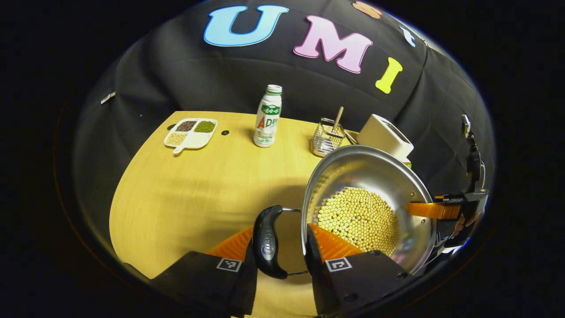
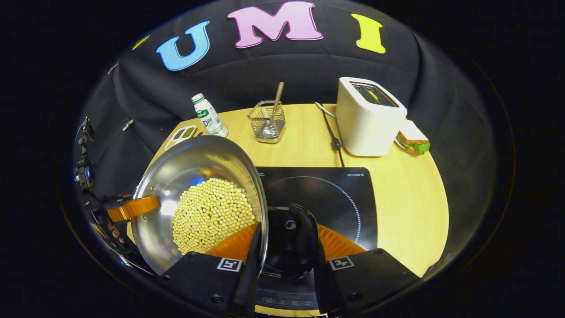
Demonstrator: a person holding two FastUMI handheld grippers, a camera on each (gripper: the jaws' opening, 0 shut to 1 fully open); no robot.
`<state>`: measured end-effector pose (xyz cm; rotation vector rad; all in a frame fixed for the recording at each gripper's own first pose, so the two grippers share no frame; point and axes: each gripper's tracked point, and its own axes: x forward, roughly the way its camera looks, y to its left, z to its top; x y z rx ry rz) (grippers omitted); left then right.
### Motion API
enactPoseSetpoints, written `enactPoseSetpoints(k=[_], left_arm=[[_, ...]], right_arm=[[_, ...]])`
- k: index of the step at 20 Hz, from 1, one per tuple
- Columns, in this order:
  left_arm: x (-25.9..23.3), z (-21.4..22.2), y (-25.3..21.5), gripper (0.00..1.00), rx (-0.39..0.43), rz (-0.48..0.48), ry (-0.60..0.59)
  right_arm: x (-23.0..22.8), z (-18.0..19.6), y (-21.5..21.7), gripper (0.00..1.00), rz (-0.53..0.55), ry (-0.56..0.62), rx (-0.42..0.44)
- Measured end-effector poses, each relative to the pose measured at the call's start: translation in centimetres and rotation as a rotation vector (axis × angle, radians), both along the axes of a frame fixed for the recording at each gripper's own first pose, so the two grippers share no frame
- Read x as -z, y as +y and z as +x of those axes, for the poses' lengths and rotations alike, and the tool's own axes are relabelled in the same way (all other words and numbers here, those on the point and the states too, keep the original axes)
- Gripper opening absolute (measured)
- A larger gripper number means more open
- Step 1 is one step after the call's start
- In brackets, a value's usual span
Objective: First push the handle of the pot to place it horizontally, then grasp the pot with both hands and set it on the induction cooktop.
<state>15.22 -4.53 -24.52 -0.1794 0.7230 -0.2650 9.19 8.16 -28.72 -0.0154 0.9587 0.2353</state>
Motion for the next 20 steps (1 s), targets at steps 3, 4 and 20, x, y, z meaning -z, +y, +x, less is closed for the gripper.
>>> enactPoseSetpoints(k=[3, 4, 20], left_arm=[[-0.2, 0.6, -2.8, 0.54, 0.017, 0.004, 0.000], [0.0, 0.7, -3.8, 0.54, 0.023, 0.006, 0.002], [1.6, 3.2, -14.0, 0.54, 0.063, 0.027, 0.033]], right_arm=[[-0.1, 0.6, -2.9, 0.56, 0.003, 0.003, 0.017], [-0.1, 0.8, -3.8, 0.56, 0.004, 0.004, 0.024], [2.1, 3.6, -14.2, 0.56, 0.022, 0.053, 0.076]])
